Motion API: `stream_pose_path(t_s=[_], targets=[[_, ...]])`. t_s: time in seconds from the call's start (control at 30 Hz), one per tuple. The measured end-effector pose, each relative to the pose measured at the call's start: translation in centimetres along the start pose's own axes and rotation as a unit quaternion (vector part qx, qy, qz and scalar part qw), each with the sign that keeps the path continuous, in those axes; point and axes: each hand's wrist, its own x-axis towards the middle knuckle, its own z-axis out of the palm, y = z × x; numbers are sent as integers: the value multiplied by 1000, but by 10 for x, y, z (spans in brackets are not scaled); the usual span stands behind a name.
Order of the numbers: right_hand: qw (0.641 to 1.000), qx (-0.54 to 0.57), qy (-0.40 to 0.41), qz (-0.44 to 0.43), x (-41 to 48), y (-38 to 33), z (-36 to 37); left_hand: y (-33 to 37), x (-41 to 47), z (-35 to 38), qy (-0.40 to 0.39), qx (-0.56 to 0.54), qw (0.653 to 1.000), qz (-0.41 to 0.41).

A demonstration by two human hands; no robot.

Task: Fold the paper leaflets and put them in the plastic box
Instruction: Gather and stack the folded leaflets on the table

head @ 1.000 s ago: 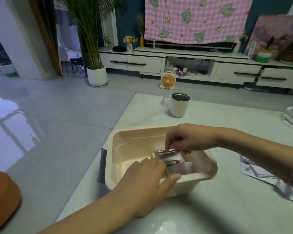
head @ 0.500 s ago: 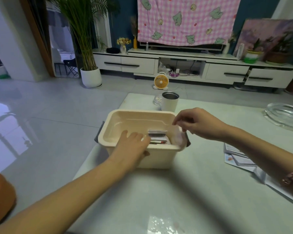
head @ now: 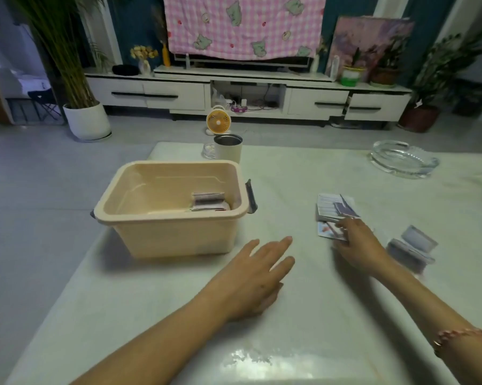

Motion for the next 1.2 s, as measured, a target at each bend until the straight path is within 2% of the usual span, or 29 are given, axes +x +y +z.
stream_pose_path(t_s=[0.07,0.17,0.23,0.27,0.33,0.4,0.47,0.63,0.7,0.73,0.77,0.8,0.83,0.9,0.97,1.0,1.03,1.07,1.1,1.13,1.17,1.2], targets=[[993,29,113,-8,0,-4,4,15,6,26,-12,-57,993,-99],[954,89,285,-29,14,-21,-9,32,11,54,13,-132,970,-203],[941,130,312,4,35,-22,-19,34,14,63,43,-138,962,-233],[946,148,285,41,48,-17,-23,33,16,65,58,-134,962,-229],[971,143,160,107,68,-5,-23,33,19,65,74,-129,963,-226],[991,66,4,113,73,2,-14,34,18,64,88,-127,961,-229],[992,-26,-84,93,68,3,-6,36,16,62,100,-144,956,-235],[981,-192,-38,13,58,-5,6,37,13,64,114,-152,953,-237],[976,-211,-55,-6,53,-15,7,39,11,61,103,-162,951,-243],[981,-188,-54,-1,50,-20,5,40,11,57,95,-191,942,-260],[986,-160,-54,4,45,-25,3,41,11,50,89,-256,914,-303],[990,-137,-38,-1,40,-31,1,41,12,42,94,-346,860,-364],[992,-124,-22,-16,33,-36,0,42,14,35,115,-458,772,-426],[993,-67,45,-91,6,-45,5,40,12,25,159,-656,538,-505],[973,8,99,-207,-35,-62,12,33,10,16,140,-784,311,-518],[951,6,128,-280,-56,-67,19,29,5,13,103,-823,225,-512],[919,-2,147,-366,-71,-67,28,24,0,9,63,-851,163,-495],[894,-11,148,-424,-83,-66,37,20,-3,7,29,-873,119,-472],[887,-11,125,-444,-89,-64,41,18,-5,5,8,-891,86,-447],[892,-1,95,-441,-93,-61,45,19,-7,7,-3,-895,75,-439],[901,20,73,-427,-95,-58,45,20,-6,10,-10,-891,93,-444],[913,52,46,-401,-97,-56,43,22,-3,13,-12,-879,126,-460]])
